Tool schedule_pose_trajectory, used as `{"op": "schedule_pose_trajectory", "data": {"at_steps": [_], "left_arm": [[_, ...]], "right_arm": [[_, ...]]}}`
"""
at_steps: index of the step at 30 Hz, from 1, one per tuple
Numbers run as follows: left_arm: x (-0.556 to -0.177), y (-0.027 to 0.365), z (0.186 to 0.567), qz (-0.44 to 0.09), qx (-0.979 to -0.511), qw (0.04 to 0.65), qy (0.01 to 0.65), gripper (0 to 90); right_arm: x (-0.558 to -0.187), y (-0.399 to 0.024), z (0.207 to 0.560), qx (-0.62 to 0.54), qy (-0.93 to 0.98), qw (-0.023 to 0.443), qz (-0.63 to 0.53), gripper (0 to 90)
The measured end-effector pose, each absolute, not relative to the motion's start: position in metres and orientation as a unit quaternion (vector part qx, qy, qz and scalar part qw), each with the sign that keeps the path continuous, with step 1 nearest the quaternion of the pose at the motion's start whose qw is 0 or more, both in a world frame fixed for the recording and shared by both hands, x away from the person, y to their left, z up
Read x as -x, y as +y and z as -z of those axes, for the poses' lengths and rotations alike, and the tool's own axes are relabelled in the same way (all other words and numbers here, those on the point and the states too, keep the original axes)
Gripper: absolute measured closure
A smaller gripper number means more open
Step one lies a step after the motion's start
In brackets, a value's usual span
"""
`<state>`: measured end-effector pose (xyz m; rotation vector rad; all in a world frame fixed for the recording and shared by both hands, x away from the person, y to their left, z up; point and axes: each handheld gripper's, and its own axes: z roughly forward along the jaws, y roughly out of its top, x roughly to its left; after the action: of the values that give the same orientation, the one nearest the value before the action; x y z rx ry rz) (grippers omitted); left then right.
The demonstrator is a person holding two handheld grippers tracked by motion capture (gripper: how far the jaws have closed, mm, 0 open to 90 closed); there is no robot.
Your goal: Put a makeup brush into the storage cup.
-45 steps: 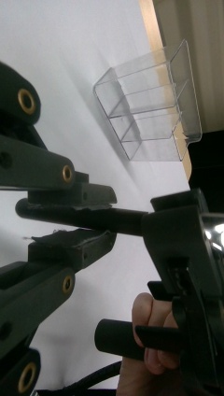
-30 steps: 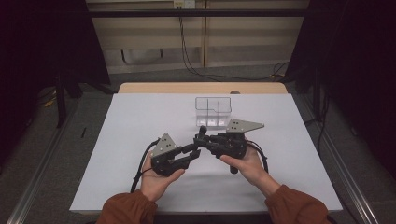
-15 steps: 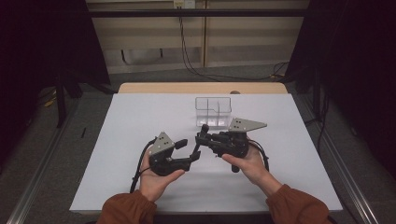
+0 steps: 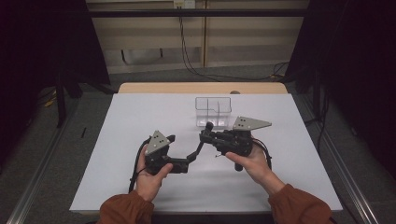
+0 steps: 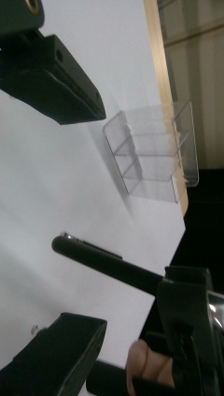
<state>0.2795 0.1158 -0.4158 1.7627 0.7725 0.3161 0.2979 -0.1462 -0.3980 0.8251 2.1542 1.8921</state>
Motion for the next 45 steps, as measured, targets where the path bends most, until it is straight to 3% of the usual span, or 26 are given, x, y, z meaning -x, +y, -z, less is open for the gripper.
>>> {"op": "schedule_pose_trajectory", "data": {"at_steps": [10, 14, 22, 27, 45], "left_arm": [[-0.279, 0.12, 0.419, -0.176, -0.747, 0.544, 0.34, 1.1], [-0.28, 0.125, 0.418, -0.17, -0.739, 0.549, 0.352, 1.1], [-0.282, 0.15, 0.412, -0.185, -0.733, 0.541, 0.368, 1.5], [-0.281, 0.168, 0.409, -0.191, -0.701, 0.57, 0.382, 0.9], [-0.265, 0.207, 0.421, -0.223, -0.685, 0.574, 0.39, 1.1]], "right_arm": [[-0.297, -0.157, 0.397, -0.277, 0.722, 0.088, -0.627, 79.9], [-0.298, -0.163, 0.396, -0.284, 0.719, 0.094, -0.628, 79.9], [-0.298, -0.174, 0.395, -0.293, 0.716, 0.102, -0.625, 79.9], [-0.301, -0.182, 0.394, -0.3, 0.716, 0.112, -0.62, 79.9], [-0.303, -0.199, 0.394, -0.318, 0.71, 0.131, -0.615, 79.8]]}}
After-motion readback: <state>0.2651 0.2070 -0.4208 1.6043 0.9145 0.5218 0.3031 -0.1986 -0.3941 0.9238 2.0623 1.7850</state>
